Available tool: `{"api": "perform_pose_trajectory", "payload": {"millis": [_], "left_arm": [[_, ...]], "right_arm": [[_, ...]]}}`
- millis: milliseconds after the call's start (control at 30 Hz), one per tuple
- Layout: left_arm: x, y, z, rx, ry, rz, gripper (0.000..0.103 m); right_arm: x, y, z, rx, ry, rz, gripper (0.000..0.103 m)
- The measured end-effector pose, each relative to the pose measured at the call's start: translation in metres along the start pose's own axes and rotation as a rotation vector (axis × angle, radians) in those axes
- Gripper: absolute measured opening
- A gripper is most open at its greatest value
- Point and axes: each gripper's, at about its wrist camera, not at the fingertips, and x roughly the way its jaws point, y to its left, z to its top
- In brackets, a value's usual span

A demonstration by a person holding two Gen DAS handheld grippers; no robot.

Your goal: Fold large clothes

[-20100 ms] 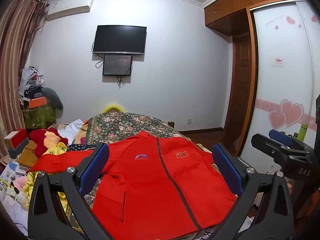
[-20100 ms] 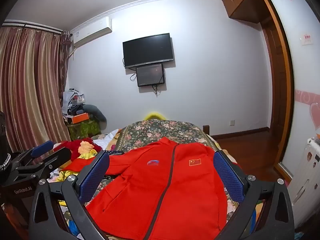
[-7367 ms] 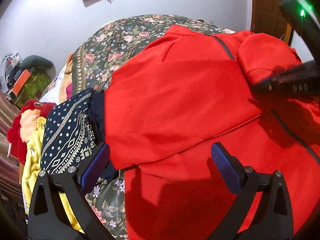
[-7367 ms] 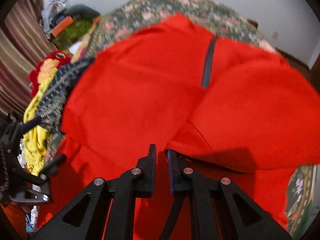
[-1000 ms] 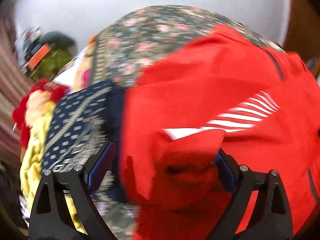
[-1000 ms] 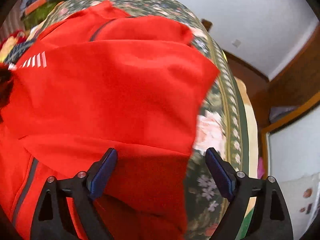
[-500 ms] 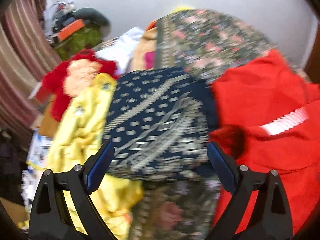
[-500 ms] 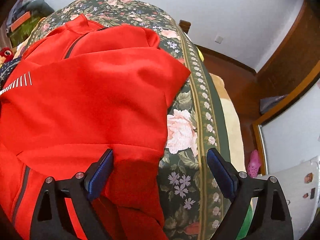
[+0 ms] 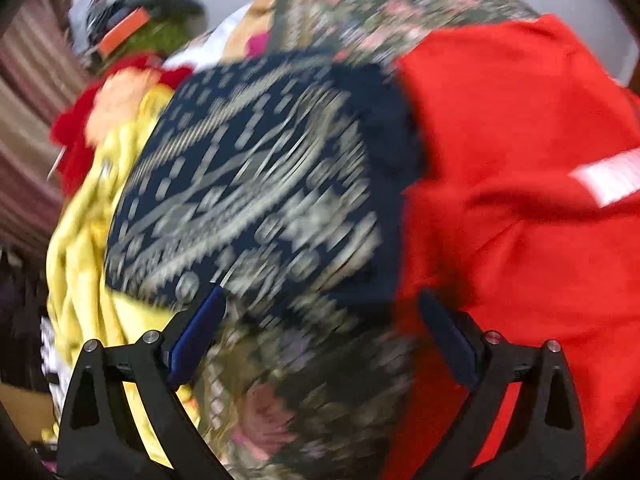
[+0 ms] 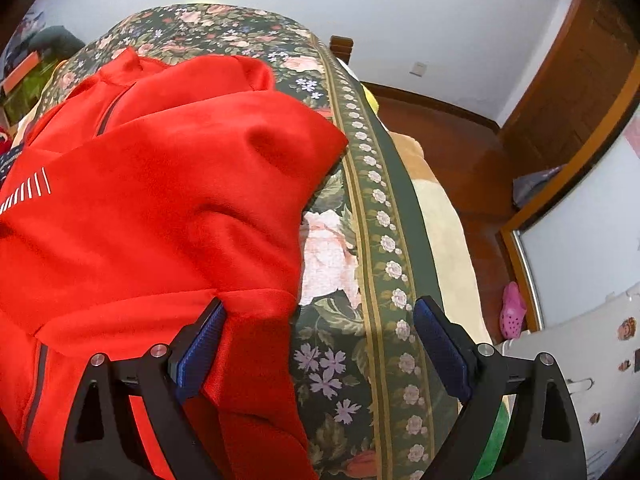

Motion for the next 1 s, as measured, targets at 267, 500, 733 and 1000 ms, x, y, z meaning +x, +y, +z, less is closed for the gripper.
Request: {"api": "perform_pose_trajectory", "payload": {"millis": [267,500,733,1000], "left_arm": [[-0.023,0.037,-0.034,0.013,-0.004,-0.055,0.098],[-0.072,-0.011,0.009,0.036,-0.148,-0.233,0.099],[-0.023,-0.068,0.029,0.017,-0.045,-0.166,0.099],[-0.001,-0.005,-0.009,-0.052,0.0,-0.066,0.101]], "right_arm": [[-0.012,-0.004,0.001,0.03,-0.025,0.026,0.091],[-0.049,-0.018,0.011,0.118,-0.068,0.236,0.091],[-0.03,0.015,0.005,0.016,-0.007,0.183,0.091],[0.0,0.008,-0.009,-0.042,0.031,0.081,0.091]]}}
